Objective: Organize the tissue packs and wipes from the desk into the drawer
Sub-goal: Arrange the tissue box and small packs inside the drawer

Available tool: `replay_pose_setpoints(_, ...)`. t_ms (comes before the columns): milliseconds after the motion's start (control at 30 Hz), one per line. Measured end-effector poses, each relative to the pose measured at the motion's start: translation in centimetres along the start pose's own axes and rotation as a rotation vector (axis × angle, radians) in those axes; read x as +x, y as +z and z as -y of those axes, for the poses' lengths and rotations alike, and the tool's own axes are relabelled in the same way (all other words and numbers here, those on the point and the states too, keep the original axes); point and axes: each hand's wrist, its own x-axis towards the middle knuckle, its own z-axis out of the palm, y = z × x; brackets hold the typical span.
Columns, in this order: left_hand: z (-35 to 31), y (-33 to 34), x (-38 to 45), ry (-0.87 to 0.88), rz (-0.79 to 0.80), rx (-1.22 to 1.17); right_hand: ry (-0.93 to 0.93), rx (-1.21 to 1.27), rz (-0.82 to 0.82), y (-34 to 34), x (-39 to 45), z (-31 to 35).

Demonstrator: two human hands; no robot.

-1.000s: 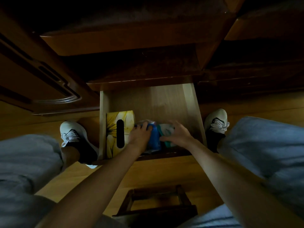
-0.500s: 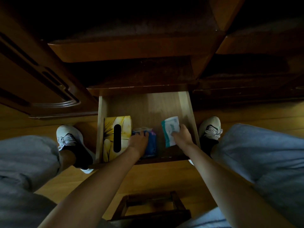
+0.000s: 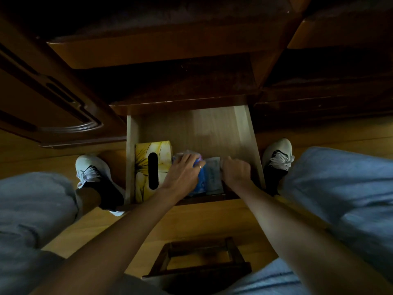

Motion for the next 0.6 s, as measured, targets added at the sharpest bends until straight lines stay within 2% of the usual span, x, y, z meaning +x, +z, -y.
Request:
replay_pose_setpoints(67,-0.2,0.2,0.4,0.025,0.062,0.0,-0.046,0.063,-0.069,-0.2,0.6,0.3)
replay_pose_setpoints(167,0.5,1.4,0.0,-0.001,0.235,0.015,-0.086,0.017,0.057,0.2,1.2,-0.3)
replay_pose_setpoints(267,1.3,2.0,-0.6,0.003,0.31,0.004,0.046,0.092,0.083,1.2,1.6,-1.4)
replay_pose_setpoints(367,1.4,2.1,-0.4,0.023,0.312,0.003,0.106,0.121,0.004,0.6,1.9,-1.2)
replay_pose_setpoints(500,1.6,2.0,-0.7,0.04,0.253,0.002,0.126,0.28,-0.29,-1.3,3.3,-0.3)
replay_pose_setpoints(600,2.5,1.6,-1.5,0.009,0.119,-0.052,0.12,0.661,-0.293,-2.4,4.5,1.5)
